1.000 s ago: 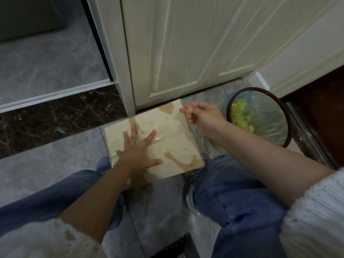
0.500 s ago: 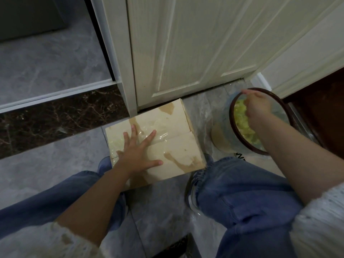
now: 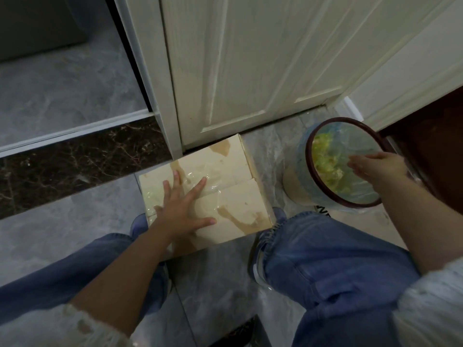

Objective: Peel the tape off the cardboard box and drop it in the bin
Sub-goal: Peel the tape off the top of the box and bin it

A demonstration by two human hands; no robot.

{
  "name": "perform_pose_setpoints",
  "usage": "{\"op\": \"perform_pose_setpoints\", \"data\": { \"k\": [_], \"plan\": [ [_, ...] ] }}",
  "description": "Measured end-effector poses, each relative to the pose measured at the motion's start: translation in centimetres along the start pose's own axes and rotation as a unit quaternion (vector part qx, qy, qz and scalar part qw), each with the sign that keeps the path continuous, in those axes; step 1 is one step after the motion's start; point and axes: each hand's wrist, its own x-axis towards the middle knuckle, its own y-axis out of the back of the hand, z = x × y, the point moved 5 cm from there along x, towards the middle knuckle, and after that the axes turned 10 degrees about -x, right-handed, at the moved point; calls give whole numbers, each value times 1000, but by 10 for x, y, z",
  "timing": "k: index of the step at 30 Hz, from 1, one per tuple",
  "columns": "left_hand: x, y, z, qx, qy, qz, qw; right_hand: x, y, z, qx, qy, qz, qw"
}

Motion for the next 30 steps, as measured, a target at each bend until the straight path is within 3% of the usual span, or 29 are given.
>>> {"op": "perform_pose_setpoints", "data": {
  "k": [5, 13, 18, 20, 22, 24, 25, 28, 30],
  "plan": [
    [2, 0, -2, 1, 2, 9, 1000, 12, 4, 1, -189, 38, 45, 980],
    [3, 0, 0, 12, 18, 5, 1000, 1, 3, -9, -273, 54, 55, 959],
    [-1, 0, 4, 0, 20, 8, 1000, -50, -13, -65, -270, 241, 78, 929],
    [-3, 0, 6, -4, 17, 5, 1000, -73, -41, -86, -199, 313, 0, 929],
    [-4, 1, 8, -7, 20, 1, 1000, -101, -84, -91, -140, 280, -171, 934],
    [-4, 2, 8, -11, 25, -2, 1000, -136, -125, -86, -155, 246, -320, 902],
    [-4, 2, 7, -11, 26, 0, 1000, -153, -142, -84, -194, 270, -351, 875],
    [-5, 4, 6, -18, 28, 14, 999, -184, -173, -80, -318, 414, -304, 797],
    [-6, 5, 7, -16, 30, 21, 999, -189, -185, -78, -347, 467, -255, 772]
  ]
}}
